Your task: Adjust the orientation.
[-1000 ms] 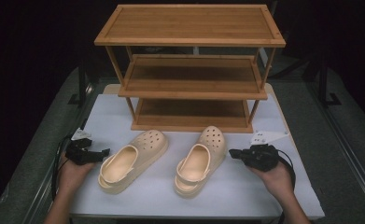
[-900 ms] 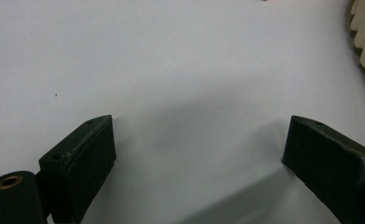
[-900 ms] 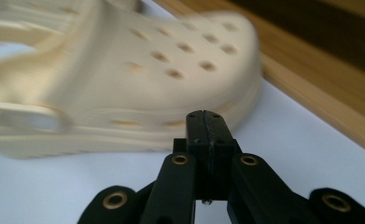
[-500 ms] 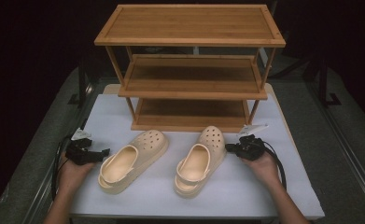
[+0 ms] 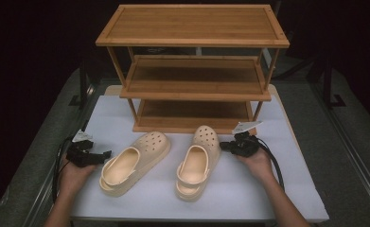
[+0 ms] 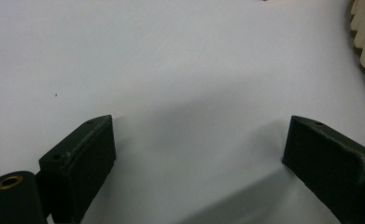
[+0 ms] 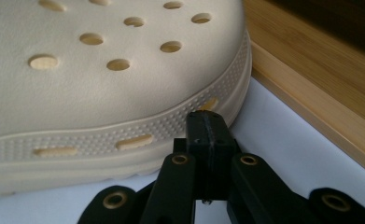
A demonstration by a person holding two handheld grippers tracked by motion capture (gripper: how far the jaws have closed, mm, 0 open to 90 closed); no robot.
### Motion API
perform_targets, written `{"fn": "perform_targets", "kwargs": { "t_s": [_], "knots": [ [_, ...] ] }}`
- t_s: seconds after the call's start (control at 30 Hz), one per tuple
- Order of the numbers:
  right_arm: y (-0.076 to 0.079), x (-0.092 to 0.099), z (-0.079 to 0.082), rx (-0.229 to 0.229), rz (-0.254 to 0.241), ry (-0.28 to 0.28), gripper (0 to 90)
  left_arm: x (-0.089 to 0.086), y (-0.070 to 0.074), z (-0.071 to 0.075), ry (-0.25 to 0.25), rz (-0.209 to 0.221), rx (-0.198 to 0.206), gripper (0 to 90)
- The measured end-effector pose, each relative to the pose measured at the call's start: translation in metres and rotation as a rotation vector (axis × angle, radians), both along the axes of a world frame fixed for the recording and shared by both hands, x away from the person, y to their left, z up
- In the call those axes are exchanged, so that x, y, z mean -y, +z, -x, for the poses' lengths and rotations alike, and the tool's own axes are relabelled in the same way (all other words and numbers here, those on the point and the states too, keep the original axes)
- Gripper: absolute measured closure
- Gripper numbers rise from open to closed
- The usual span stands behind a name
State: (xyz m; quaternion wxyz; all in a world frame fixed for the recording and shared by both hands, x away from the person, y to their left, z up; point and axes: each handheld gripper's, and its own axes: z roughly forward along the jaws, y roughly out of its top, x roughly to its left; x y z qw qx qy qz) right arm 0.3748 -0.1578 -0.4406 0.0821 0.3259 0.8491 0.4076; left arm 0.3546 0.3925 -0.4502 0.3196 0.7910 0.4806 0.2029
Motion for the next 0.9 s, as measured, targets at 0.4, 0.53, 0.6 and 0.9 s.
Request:
{"fn": "perform_targets", "kwargs": {
  "t_s": [0.4,0.53,0.6,0.9],
  "knots": [
    [0.000,-0.037,-0.019,0.000,0.000,0.039,89.9,0.000,0.000,0.000,0.000,0.000,0.000,8.4],
    [0.001,-0.048,-0.022,-0.008,0.004,0.034,89.8,0.000,0.000,0.000,0.000,0.002,0.000,8.4],
    [0.002,-0.050,-0.023,-0.013,0.005,0.022,88.1,0.000,0.000,0.000,0.000,0.002,0.001,8.4],
    [0.032,-0.036,0.014,-0.005,-0.035,-0.050,71.4,0.000,0.000,0.000,0.000,0.000,0.000,8.5]
  ]
}}
